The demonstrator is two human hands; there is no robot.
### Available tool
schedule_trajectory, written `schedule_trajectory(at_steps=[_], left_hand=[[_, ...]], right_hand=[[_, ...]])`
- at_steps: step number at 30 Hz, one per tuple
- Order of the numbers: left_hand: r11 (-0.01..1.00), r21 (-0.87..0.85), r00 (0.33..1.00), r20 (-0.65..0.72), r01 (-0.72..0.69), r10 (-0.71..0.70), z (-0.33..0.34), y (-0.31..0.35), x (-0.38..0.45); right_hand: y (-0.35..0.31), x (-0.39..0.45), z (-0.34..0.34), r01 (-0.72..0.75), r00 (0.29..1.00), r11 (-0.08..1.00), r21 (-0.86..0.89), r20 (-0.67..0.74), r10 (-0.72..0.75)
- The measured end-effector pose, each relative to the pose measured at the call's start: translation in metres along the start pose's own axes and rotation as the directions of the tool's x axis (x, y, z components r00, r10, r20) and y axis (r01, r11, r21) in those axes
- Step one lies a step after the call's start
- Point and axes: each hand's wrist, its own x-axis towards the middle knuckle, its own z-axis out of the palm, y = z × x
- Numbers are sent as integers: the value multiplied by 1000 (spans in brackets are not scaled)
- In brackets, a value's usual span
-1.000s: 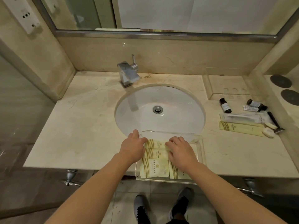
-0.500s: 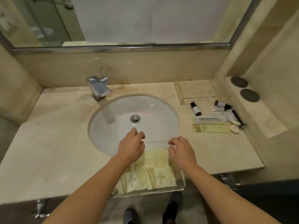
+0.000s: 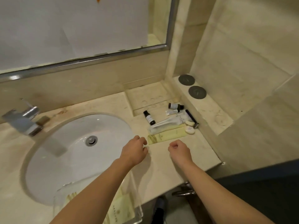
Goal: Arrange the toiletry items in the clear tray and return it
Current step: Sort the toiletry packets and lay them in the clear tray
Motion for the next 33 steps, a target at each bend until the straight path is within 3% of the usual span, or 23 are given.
schedule_trajectory(at_steps=[4, 10, 21, 25, 27, 29, 33], left_hand=[[999, 22, 998, 43, -50, 49, 13, 28, 36], [993, 28, 993, 50, -112, 110, 34, 48, 72], [992, 117, 997, -58, -43, 50, 40, 39, 93], [990, 138, 986, -164, 38, -15, 38, 40, 94], [993, 58, 970, -229, 100, -85, 38, 40, 95], [974, -142, 949, -237, 177, -207, 36, 41, 97], [824, -496, 903, -163, 273, -398, 24, 42, 108]], right_hand=[[12, 43, -14, -155, 988, 981, 113, 2, 156], [35, 101, -17, -193, 980, 973, 126, -16, 196], [3, 88, -21, -127, 989, 992, -11, -82, 125], [2, 90, -21, -141, 986, 990, 6, -90, 141], [2, 92, -21, -152, 984, 988, 15, -93, 153], [2, 94, -20, -156, 983, 988, 6, -100, 156], [4, 98, -20, -145, 984, 989, -36, -110, 140]])
